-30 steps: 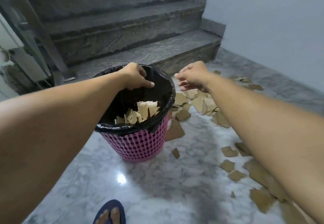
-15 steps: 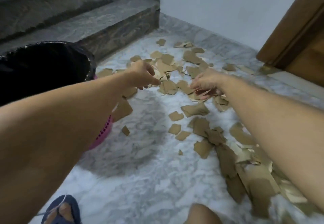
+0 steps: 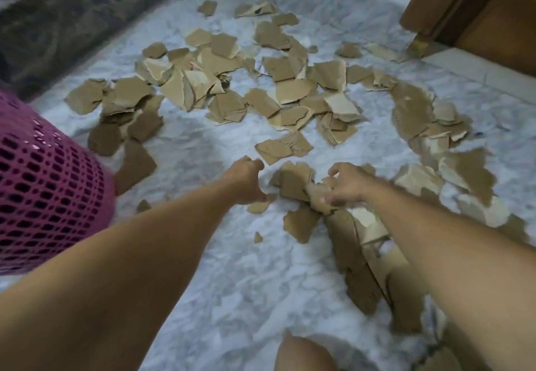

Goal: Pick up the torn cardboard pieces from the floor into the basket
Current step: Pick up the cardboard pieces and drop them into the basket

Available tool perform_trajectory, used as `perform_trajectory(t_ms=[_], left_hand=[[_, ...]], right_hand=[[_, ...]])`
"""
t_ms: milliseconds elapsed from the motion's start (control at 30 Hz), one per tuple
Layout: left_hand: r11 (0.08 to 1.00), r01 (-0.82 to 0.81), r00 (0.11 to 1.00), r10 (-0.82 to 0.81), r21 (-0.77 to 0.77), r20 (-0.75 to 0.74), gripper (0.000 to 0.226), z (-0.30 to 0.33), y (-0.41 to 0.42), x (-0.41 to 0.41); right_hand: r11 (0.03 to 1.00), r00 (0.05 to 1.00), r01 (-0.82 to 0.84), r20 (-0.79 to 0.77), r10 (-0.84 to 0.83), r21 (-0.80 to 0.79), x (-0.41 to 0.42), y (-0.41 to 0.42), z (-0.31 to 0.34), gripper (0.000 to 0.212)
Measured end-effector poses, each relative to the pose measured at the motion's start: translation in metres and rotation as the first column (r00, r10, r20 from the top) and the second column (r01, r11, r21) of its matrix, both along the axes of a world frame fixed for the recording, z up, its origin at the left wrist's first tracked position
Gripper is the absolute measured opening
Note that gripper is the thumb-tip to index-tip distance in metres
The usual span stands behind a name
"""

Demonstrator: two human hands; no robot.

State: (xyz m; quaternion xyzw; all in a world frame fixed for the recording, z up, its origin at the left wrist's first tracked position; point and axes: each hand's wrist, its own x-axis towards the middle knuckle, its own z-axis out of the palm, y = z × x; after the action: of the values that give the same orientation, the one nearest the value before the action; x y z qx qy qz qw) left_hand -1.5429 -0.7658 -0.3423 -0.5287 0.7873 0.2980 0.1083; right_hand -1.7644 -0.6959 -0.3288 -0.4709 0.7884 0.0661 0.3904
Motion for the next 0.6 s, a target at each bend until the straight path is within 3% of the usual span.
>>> perform_trajectory(t_ms=[67,133,233,367,500,600], left_hand=[[0.996,0.078,0.997,-0.076,-0.051,0.032,0.073,-0.015,0.002,-0.014],[0.993,0.095,0.995,-0.093,-0.074,0.035,0.061,-0.028,0.002,-0.031],[0.996,-0.016,1.000,0.016,-0.088,0.003,0.053,-0.039,-0.001,-0.054],[0.993,-0.098,0.994,0.101,-0.062,0.047,0.072,-0.050,-0.005,-0.075],[0.990,-0.142,0.990,0.142,0.013,0.006,0.078,-0.051,-0.010,-0.087],[0.968,-0.230,0.971,0.235,0.096,-0.046,0.068,-0.047,-0.020,-0.088]], right_hand=[[0.999,0.999,-0.039,-0.016,0.038,-0.031,-0.004,0.005,-0.021,0.092],[0.997,1.000,-0.028,0.010,0.028,-0.069,-0.007,0.005,-0.039,0.092],[0.994,0.999,-0.011,0.030,0.014,-0.111,-0.010,0.003,-0.055,0.071],[0.990,0.995,-0.041,0.085,0.053,-0.137,-0.013,-0.003,-0.057,0.036],[0.988,0.993,-0.056,0.095,0.071,-0.145,-0.021,-0.014,-0.054,0.031],[0.994,0.990,-0.073,0.112,0.081,-0.079,-0.030,-0.023,-0.051,0.031]])
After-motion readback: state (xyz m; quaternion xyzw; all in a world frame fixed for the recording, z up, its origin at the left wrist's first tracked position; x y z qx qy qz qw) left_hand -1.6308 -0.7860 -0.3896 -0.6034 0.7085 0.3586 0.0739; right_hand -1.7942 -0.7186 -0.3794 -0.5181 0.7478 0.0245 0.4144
